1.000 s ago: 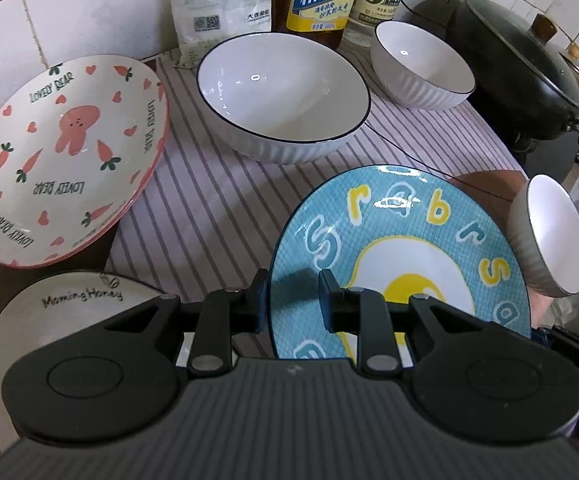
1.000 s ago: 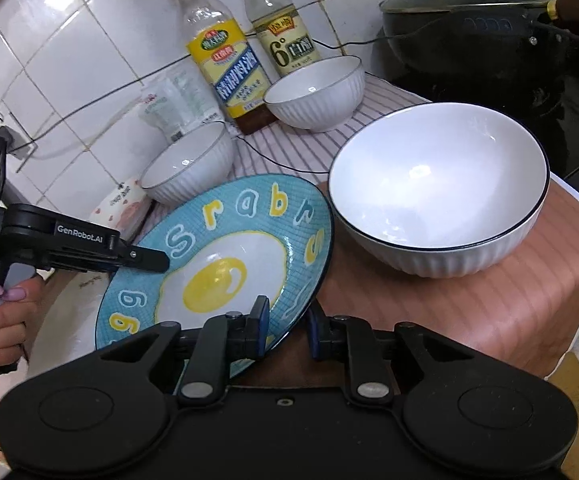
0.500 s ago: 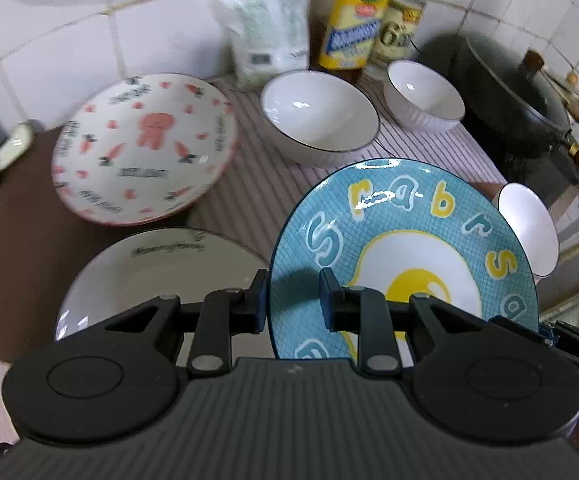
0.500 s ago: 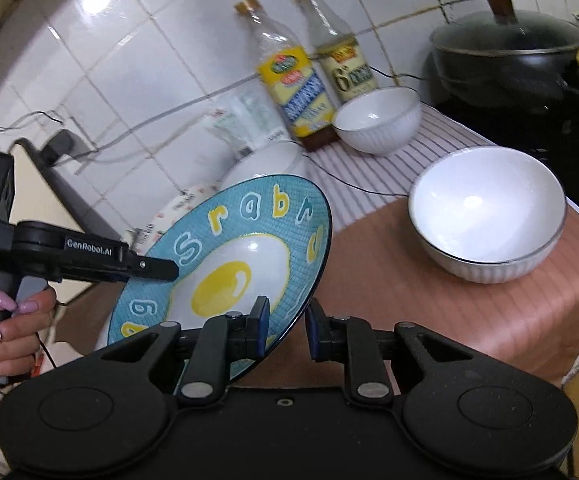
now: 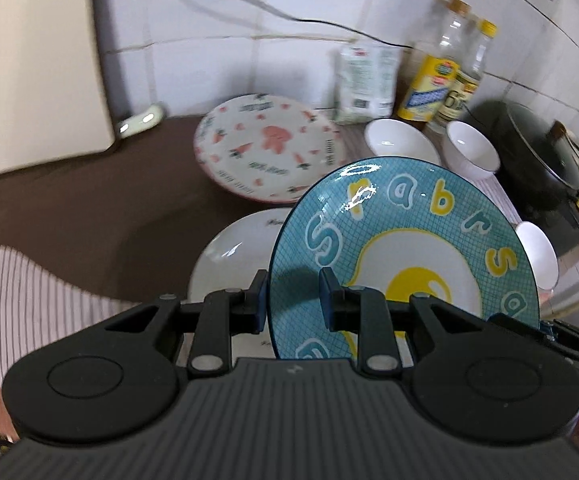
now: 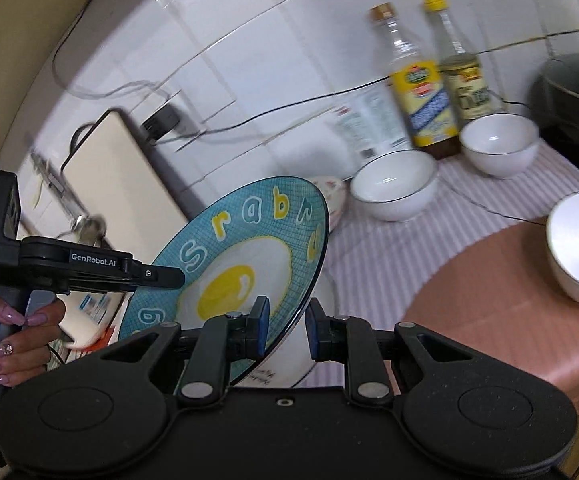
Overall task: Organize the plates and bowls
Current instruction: 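Lift the blue plate with the right tool and lay it onto the white plate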
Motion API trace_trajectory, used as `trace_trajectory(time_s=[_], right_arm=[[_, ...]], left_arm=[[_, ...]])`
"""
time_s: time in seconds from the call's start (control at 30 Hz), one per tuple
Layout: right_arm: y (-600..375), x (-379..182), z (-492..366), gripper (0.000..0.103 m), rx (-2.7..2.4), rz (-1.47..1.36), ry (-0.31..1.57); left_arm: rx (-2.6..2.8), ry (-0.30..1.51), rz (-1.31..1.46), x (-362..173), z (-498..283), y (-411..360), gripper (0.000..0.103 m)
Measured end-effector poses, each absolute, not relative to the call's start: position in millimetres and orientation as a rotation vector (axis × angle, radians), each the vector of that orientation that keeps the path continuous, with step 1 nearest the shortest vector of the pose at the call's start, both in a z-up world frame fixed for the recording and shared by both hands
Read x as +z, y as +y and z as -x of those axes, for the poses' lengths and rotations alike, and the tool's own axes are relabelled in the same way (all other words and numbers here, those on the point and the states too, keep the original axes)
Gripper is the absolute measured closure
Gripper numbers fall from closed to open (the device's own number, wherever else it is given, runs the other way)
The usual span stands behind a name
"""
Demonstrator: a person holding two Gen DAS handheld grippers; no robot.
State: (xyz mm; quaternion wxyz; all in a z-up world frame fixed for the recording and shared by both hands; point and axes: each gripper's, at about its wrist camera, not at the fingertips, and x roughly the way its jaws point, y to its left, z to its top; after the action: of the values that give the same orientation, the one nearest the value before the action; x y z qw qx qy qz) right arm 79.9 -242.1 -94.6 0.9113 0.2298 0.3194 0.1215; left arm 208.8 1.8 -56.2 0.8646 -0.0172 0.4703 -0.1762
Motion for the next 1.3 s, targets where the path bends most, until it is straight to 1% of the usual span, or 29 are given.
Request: trace_trajectory(time_s=[0.27, 0.6, 0.97, 1.3], right_arm=[[-219.9, -106.5, -102.3, 0.079, 0.28, -0.434, 0.735], [-213.9, -140.9, -124.5, 0.079, 0.254, -0.415, 0.833], [-205.4, -155.3, -133.6, 0.079, 0.227, -0.366, 0.882], [-205.5, -156.1, -145.5, 0.079, 0.201, -0.33, 0.896]], left_arm=[[-0.317, 1.039, 0.132, -92.6, -212.8, 36.6, 0.079], [-0.288, 1.139, 0.169, -144.5, -230.0, 41.2, 0.079], [-0.268, 1.159, 0.13, -160.1, -238.7, 34.7, 0.079], [-0.241, 1.162, 0.137, -166.4, -241.0, 25.2, 0.079]])
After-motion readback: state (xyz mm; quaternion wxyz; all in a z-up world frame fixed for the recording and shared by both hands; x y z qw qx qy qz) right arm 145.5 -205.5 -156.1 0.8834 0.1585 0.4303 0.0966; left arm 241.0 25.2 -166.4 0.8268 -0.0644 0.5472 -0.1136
